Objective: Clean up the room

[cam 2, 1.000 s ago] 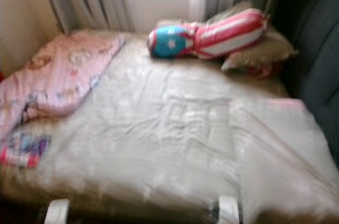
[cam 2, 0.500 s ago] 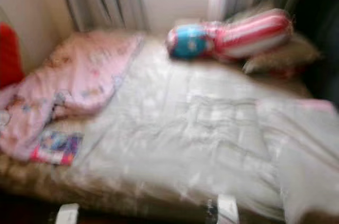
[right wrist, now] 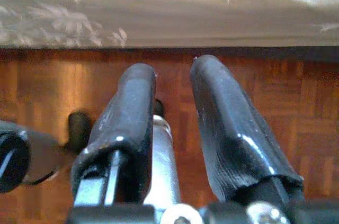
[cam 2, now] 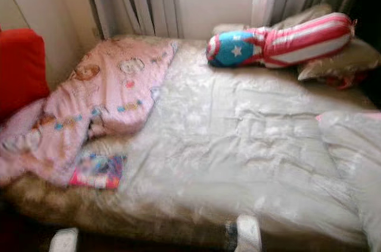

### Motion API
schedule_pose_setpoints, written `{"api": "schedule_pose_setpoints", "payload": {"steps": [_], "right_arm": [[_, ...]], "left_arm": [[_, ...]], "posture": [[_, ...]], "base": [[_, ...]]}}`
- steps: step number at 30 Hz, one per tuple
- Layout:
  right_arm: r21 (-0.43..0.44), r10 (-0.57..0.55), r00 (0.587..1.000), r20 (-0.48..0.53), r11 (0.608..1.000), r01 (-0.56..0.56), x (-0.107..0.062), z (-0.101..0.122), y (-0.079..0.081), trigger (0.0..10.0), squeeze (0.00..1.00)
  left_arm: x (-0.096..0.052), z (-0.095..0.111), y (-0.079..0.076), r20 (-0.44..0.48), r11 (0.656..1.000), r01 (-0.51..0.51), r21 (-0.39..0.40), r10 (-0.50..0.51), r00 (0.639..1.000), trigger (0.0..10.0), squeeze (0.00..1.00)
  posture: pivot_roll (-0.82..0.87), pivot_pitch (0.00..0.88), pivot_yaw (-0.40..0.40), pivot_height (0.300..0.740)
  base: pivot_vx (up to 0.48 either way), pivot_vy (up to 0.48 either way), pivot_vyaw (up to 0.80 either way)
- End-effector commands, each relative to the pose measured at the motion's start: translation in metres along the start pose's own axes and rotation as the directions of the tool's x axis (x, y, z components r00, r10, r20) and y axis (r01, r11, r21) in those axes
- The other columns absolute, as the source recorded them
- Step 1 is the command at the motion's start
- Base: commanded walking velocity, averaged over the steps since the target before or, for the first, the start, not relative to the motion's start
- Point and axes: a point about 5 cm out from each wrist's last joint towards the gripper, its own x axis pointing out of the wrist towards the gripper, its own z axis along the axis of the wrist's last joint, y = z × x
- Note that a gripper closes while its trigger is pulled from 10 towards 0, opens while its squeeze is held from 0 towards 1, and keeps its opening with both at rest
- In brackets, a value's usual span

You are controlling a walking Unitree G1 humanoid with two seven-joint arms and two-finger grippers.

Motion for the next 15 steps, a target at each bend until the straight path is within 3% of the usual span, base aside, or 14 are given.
{"api": "schedule_pose_setpoints", "payload": {"steps": [1, 6, 7, 8, 9, 15], "right_arm": [[0.005, 0.011, 1.0, 0.018, 1.0, -0.011, 0.001, 0.006, 0.005, 10.0, 0.0], [0.01, 0.009, 1.0, 0.016, 1.0, -0.009, 0.001, 0.005, 0.004, 10.0, 0.0], [0.012, 0.015, 1.0, 0.017, 1.0, -0.015, 0.001, 0.005, 0.004, 10.0, 0.55], [0.013, 0.019, 1.0, 0.018, 1.0, -0.019, 0.001, 0.005, 0.004, 10.0, 0.55], [0.014, 0.021, 1.0, 0.019, 1.0, -0.021, 0.001, 0.005, 0.004, 10.0, 1.0], [0.002, 0.016, 1.0, 0.013, 1.0, -0.016, 0.001, 0.004, 0.004, 10.0, 1.0]], "left_arm": [[-0.001, 0.003, 0.009, -0.003, 1.0, -0.026, 0.01, 0.026, 1.0, 10.0, 0.0], [0.0, 0.005, 0.009, 0.0, 1.0, -0.025, 0.006, 0.025, 1.0, 10.0, 0.0], [0.001, 0.007, 0.007, 0.003, 1.0, -0.022, 0.006, 0.022, 1.0, 10.0, 0.0], [0.002, 0.008, 0.006, 0.005, 1.0, -0.02, 0.007, 0.02, 1.0, 10.0, 0.0], [0.003, 0.01, 0.001, 0.008, 1.0, -0.014, 0.008, 0.014, 1.0, 10.0, 0.0], [0.006, 0.019, -0.012, 0.026, 1.0, 0.0, 0.008, 0.0, 1.0, 10.0, 0.0]], "posture": [[0.09, 0.0, -0.019, 0.74], [0.09, 0.0, -0.021, 0.74], [0.09, 0.0, -0.022, 0.74], [0.09, 0.0, -0.023, 0.74], [0.09, 0.0, -0.024, 0.74], [0.09, 0.0, -0.026, 0.74]], "base": [[0.0, 0.48, 0.0], [0.0, 0.48, 0.0], [0.0, 0.48, 0.0], [0.0, 0.48, 0.0], [0.0, 0.48, 0.0], [0.0, 0.48, 0.0]]}}
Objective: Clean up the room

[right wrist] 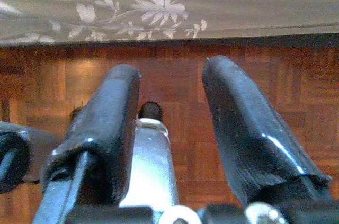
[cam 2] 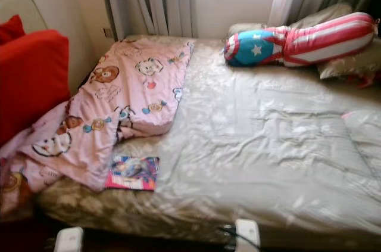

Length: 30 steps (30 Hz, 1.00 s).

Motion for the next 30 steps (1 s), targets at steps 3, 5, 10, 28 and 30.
{"api": "schedule_pose_setpoints", "payload": {"steps": [3, 5, 10, 28, 30], "right_arm": [[-0.023, 0.015, 1.0, 0.004, 1.0, -0.015, 0.001, 0.003, 0.006, 10.0, 1.0], [-0.024, 0.015, 1.0, 0.002, 1.0, -0.015, 0.001, 0.002, 0.006, 10.0, 1.0], [-0.027, 0.016, 1.0, -0.006, 0.999, -0.017, 0.0, 0.0, 0.005, 10.0, 0.0], [-0.024, 0.023, 1.0, -0.01, 0.999, -0.023, 0.0, -0.002, 0.007, 10.0, 0.0], [-0.019, 0.026, 1.0, -0.007, 0.999, -0.026, 0.0, -0.002, 0.007, 10.0, 0.0]], "left_arm": [[0.001, 0.006, 0.008, 0.005, 1.0, -0.023, 0.02, 0.023, 1.0, 10.0, 0.0], [0.0, 0.008, 0.017, 0.011, 0.999, -0.029, 0.019, 0.029, 1.0, 10.0, 0.0], [-0.005, 0.007, 0.037, 0.01, 0.999, -0.049, 0.017, 0.049, 0.999, 10.0, 0.0], [0.0, -0.004, -0.01, -0.001, 1.0, 0.0, 0.021, 0.0, 1.0, 10.0, 0.0], [0.0, -0.003, -0.011, 0.004, 1.0, 0.003, 0.015, -0.003, 1.0, 10.0, 0.0]], "posture": [[0.1, 0.0, -0.026, 0.74], [0.09, 0.0, -0.025, 0.74], [0.09, 0.0, -0.023, 0.74], [0.1, 0.0, -0.024, 0.74], [0.1, 0.0, -0.024, 0.74]], "base": [[0.0, 0.475, 0.0], [0.0, 0.469, 0.0], [0.0, 0.453, 0.0], [0.0, 0.144, 0.0], [0.0, 0.0, 0.0]]}}
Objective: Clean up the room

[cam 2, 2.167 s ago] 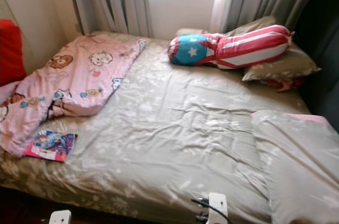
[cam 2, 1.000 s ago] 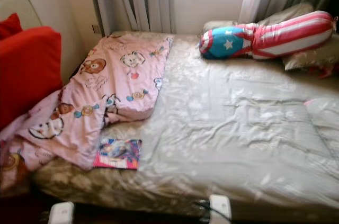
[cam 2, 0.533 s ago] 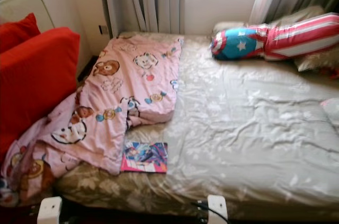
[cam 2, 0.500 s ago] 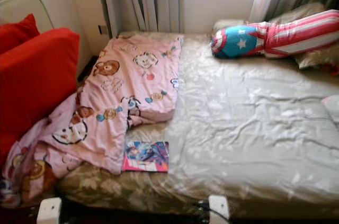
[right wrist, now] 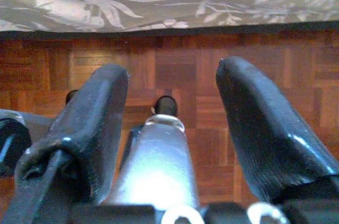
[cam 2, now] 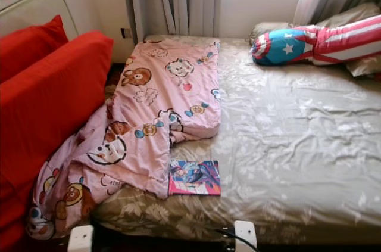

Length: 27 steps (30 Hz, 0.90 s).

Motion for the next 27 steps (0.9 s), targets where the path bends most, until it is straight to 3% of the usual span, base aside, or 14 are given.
{"api": "schedule_pose_setpoints", "payload": {"steps": [1, 6, 12, 21, 27], "right_arm": [[0.01, -0.005, 1.0, 0.003, 1.0, 0.005, 0.0, 0.001, -0.002, 10.0, 0.0], [0.018, 0.002, 1.0, 0.009, 1.0, -0.002, 0.0, 0.002, -0.001, 10.0, 0.0], [-0.017, 0.026, 0.999, 0.023, 1.0, -0.026, 0.0, 0.004, 0.001, 10.0, 0.0], [-0.021, 0.038, 0.998, 0.044, 0.999, -0.037, 0.001, 0.008, 0.003, 10.0, 0.0], [-0.016, 0.033, 0.999, 0.043, 0.999, -0.032, 0.001, 0.008, 0.001, 10.0, 0.0]], "left_arm": [[0.0, -0.001, 0.0, -0.004, 1.0, 0.001, 0.008, -0.001, 1.0, 10.0, 0.0], [0.002, 0.007, -0.004, 0.011, 1.0, 0.005, 0.012, -0.005, 1.0, 10.0, 0.0], [0.002, 0.01, 0.006, 0.022, 1.0, -0.002, 0.015, 0.002, 1.0, 10.0, 0.0], [0.0, 0.009, 0.013, 0.025, 1.0, -0.007, 0.014, 0.006, 1.0, 10.0, 0.0], [0.0, 0.006, 0.012, 0.019, 1.0, -0.002, 0.013, 0.002, 1.0, 10.0, 0.0]], "posture": [[0.1, 0.0, -0.023, 0.74], [0.1, 0.0, -0.022, 0.74], [0.1, 0.0, -0.024, 0.74], [0.09, 0.0, -0.027, 0.74], [0.09, 0.0, -0.032, 0.74]], "base": [[0.0, 0.0, 0.0], [0.0, 0.0, 0.0], [0.0, 0.0, 0.0], [0.0, 0.0, 0.78], [0.249, 0.0, 0.61]]}}
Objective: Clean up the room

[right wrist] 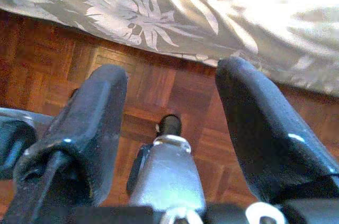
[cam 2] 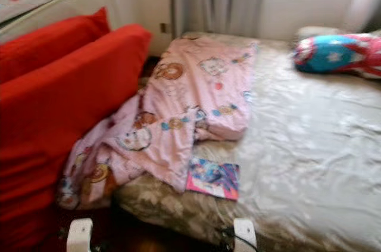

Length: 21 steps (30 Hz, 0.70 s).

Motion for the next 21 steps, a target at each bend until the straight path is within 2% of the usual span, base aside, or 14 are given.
{"api": "schedule_pose_setpoints", "payload": {"steps": [1, 13, 19, 21], "right_arm": [[0.006, 0.002, 1.0, 0.003, 1.0, -0.002, 0.0005, 0.0012, 0.0023, 10.0, 0.0], [0.011, 0.004, 1.0, 0.012, 1.0, -0.004, 0.0007, 0.0032, 0.0016, 10.0, 0.0], [-0.017, 0.025, 0.999, 0.025, 1.0, -0.025, 0.0013, 0.0062, 0.0045, 10.0, 0.0], [-0.027, 0.033, 0.999, 0.028, 0.999, -0.033, 0.0015, 0.0072, 0.0057, 10.0, 0.0]], "left_arm": [[-0.0004, -0.0008, 0.0024, -0.004, 1.0, -0.004, 0.001, 0.004, 1.0, 10.0, 0.0], [-0.0001, -0.0016, -0.0013, -0.007, 1.0, 0.0, 0.001, 0.0, 1.0, 10.0, 0.0], [0.0001, -0.0008, -0.0017, -0.001, 1.0, -0.003, -0.001, 0.003, 1.0, 10.0, 0.0], [0.0001, -0.0005, -0.0019, 0.002, 1.0, -0.002, -0.002, 0.002, 1.0, 10.0, 0.0]], "posture": [[0.09, 0.0, -0.032, 0.74], [0.09, 0.0, -0.038, 0.74], [0.08, 0.0, -0.039, 0.74], [0.08, 0.0, -0.038, 0.74]], "base": [[0.255, 0.0, 0.0], [0.257, 0.0, 0.0], [0.263, 0.0, 0.0], [0.266, 0.0, 0.8]]}}
